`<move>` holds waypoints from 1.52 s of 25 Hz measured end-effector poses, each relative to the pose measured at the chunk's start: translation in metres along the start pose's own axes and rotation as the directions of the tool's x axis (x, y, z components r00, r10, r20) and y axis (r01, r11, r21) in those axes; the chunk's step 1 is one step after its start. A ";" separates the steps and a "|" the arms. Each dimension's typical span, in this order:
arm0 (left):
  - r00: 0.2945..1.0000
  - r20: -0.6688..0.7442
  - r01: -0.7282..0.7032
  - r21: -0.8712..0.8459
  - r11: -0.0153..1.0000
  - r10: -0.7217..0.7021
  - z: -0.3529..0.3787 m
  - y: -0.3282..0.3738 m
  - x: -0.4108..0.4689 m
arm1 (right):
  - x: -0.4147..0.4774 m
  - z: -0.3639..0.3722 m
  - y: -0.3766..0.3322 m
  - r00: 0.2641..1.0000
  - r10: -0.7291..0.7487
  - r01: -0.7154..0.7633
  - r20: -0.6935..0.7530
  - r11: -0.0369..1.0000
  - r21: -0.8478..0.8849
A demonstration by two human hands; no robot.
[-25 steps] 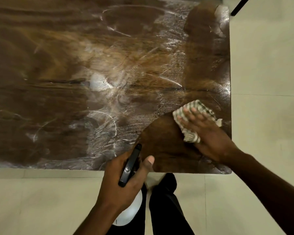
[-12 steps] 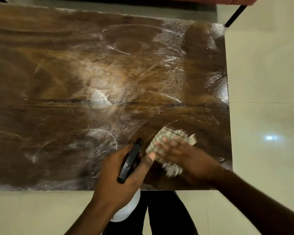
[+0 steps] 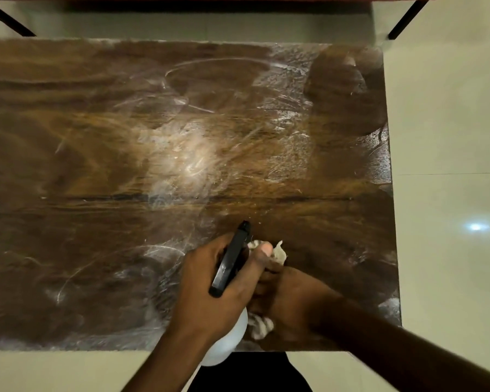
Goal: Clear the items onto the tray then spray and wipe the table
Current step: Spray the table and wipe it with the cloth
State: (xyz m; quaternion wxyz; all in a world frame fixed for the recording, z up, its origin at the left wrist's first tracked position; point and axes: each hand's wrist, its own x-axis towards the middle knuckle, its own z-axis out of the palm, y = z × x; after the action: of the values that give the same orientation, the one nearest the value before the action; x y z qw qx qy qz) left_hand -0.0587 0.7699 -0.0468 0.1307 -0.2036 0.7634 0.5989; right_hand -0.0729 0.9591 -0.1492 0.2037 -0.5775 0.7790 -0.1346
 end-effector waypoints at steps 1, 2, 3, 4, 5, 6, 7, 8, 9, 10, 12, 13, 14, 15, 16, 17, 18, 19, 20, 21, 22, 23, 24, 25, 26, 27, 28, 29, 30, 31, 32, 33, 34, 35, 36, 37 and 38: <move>1.000 0.010 -0.010 0.003 1.000 0.010 0.000 0.002 0.004 | -0.016 -0.004 0.021 0.993 -0.082 0.087 0.081 0.995 -0.057; 1.000 0.025 -0.016 0.011 1.000 0.016 0.001 0.002 0.010 | -0.032 -0.011 0.047 0.990 -0.076 0.086 0.116 0.993 -0.083; 0.999 0.033 -0.017 0.016 1.000 0.016 0.003 0.002 0.015 | -0.047 -0.019 0.073 0.995 -0.003 0.013 0.104 0.995 -0.096; 1.000 0.030 -0.008 0.013 1.000 0.008 0.004 0.002 0.020 | -0.060 -0.028 0.097 0.991 0.116 -0.109 0.063 0.989 -0.097; 1.000 0.015 0.004 0.016 1.000 -0.005 0.006 0.003 0.024 | -0.071 -0.041 0.119 0.967 0.254 -0.254 -0.017 0.964 -0.074; 1.000 -0.007 0.014 0.029 0.999 -0.013 0.008 0.004 0.027 | -0.077 -0.052 0.132 0.904 0.413 -0.416 -0.113 0.909 -0.008; 0.999 -0.027 0.019 0.039 0.999 -0.017 0.010 0.004 0.030 | -0.074 -0.058 0.139 0.795 0.574 -0.566 -0.197 0.818 0.102; 0.999 -0.040 0.019 0.043 0.999 -0.018 0.011 0.005 0.031 | -0.060 -0.058 0.139 0.656 0.713 -0.679 -0.248 0.701 0.220; 0.999 -0.044 0.021 0.046 0.999 -0.019 0.012 0.007 0.033 | -0.040 -0.059 0.132 0.527 0.807 -0.744 -0.266 0.590 0.315; 0.999 -0.043 0.032 0.041 0.999 -0.030 0.012 0.009 0.035 | -0.017 -0.058 0.123 0.466 0.847 -0.766 -0.257 0.531 0.362; 0.997 -0.034 0.063 0.019 0.998 -0.062 0.011 0.013 0.042 | 0.020 -0.051 0.102 0.641 0.743 -0.693 -0.190 0.668 0.271; 0.997 -0.028 0.068 0.017 0.998 -0.068 0.010 0.015 0.046 | 0.029 -0.049 0.093 0.810 0.571 -0.546 -0.130 0.817 0.185; 0.997 -0.021 0.069 0.014 0.998 -0.068 0.009 0.018 0.049 | 0.029 -0.046 0.089 0.944 0.324 -0.317 -0.060 0.943 0.098; 0.998 -0.014 0.065 0.011 0.998 -0.065 0.007 0.021 0.054 | 0.022 -0.048 0.097 0.997 0.074 -0.074 0.018 0.997 0.001; 0.998 -0.005 0.064 0.012 0.998 -0.064 0.007 0.024 0.058 | 0.010 -0.055 0.115 0.992 -0.082 0.087 0.091 0.995 -0.053; 0.998 0.004 0.063 0.032 0.998 -0.063 0.008 0.026 0.061 | -0.003 -0.064 0.138 0.982 -0.128 0.139 0.138 0.988 -0.074; 0.998 0.004 0.059 0.065 0.996 -0.059 0.010 0.026 0.065 | -0.016 -0.073 0.164 0.985 -0.087 0.102 0.149 0.990 -0.095; 0.998 -0.010 0.058 0.096 0.994 -0.057 0.011 0.027 0.068 | -0.028 -0.083 0.185 0.991 0.031 -0.017 0.127 0.994 -0.110; 0.998 -0.028 0.057 0.109 0.992 -0.054 0.013 0.030 0.072 | -0.036 -0.093 0.205 0.981 0.183 -0.176 0.060 0.979 -0.107; 0.998 -0.043 0.050 0.108 0.993 -0.045 0.014 0.033 0.077 | -0.040 -0.102 0.219 0.942 0.335 -0.336 -0.039 0.940 -0.056; 0.998 -0.052 0.037 0.098 0.995 -0.032 0.015 0.037 0.082 | -0.035 -0.109 0.228 0.869 0.475 -0.474 -0.137 0.880 0.047; 0.998 -0.059 0.021 0.071 0.997 -0.017 0.016 0.041 0.087 | -0.021 -0.111 0.228 0.778 0.598 -0.578 -0.195 0.802 0.151; 0.998 -0.065 0.009 0.032 0.999 -0.007 0.016 0.045 0.093 | 0.000 -0.111 0.221 0.688 0.685 -0.647 -0.238 0.728 0.227; 0.998 -0.070 0.002 -0.003 1.000 -0.002 0.015 0.048 0.099 | 0.021 -0.107 0.209 0.627 0.735 -0.683 -0.257 0.678 0.271; 0.997 -0.073 -0.003 -0.028 1.000 0.001 0.015 0.050 0.104 | 0.040 -0.100 0.191 0.625 0.737 -0.686 -0.256 0.676 0.270; 0.997 -0.075 -0.008 -0.036 0.999 0.005 0.015 0.051 0.109 | 0.054 -0.091 0.172 0.687 0.692 -0.645 -0.222 0.721 0.254; 0.997 -0.073 -0.018 -0.034 0.999 0.016 0.015 0.053 0.114 | 0.063 -0.083 0.153 0.763 0.624 -0.573 -0.170 0.774 0.270; 0.998 -0.062 -0.032 -0.029 0.999 0.030 0.014 0.055 0.119 | 0.064 -0.076 0.139 0.841 0.529 -0.479 -0.110 0.824 0.302; 0.998 -0.053 -0.047 -0.016 0.999 0.046 0.013 0.055 0.123 | 0.058 -0.067 0.133 0.933 0.354 -0.326 -0.067 0.909 0.261; 0.997 -0.050 -0.060 0.011 0.998 0.060 0.011 0.054 0.127 | 0.050 -0.069 0.136 0.986 0.164 -0.156 -0.044 0.978 0.140; 0.996 -0.050 -0.067 0.036 0.997 0.068 0.008 0.054 0.131 | 0.040 -0.076 0.152 1.000 -0.005 0.005 0.000 1.000 -0.002; 0.997 -0.048 -0.065 0.048 0.997 0.068 0.005 0.053 0.133 | 0.029 -0.083 0.175 0.999 -0.036 0.039 0.038 0.996 -0.082; 0.998 -0.040 -0.054 0.042 0.998 0.056 0.002 0.052 0.136 | 0.021 -0.092 0.200 0.998 0.066 -0.064 0.014 0.993 -0.095; 0.999 -0.034 -0.040 0.029 0.999 0.041 -0.002 0.051 0.139 | 0.014 -0.102 0.227 0.970 0.236 -0.240 -0.062 0.969 -0.056; 0.999 -0.034 -0.029 0.014 0.999 0.030 -0.005 0.052 0.140 | 0.012 -0.113 0.251 0.898 0.411 -0.414 -0.157 0.910 0.013; 0.999 -0.039 -0.028 -0.002 1.000 0.028 -0.008 0.053 0.142 | 0.014 -0.127 0.270 0.788 0.570 -0.562 -0.233 0.820 0.108; 0.998 -0.044 -0.037 -0.013 0.999 0.036 -0.010 0.056 0.143 | 0.023 -0.138 0.280 0.649 0.708 -0.672 -0.278 0.705 0.226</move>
State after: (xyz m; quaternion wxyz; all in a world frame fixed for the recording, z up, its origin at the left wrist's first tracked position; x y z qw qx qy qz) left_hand -0.2111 0.7490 -0.0597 0.1017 -0.2035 0.7654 0.6020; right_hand -0.3806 1.0172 -0.1561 0.1294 -0.1929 0.9548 -0.1854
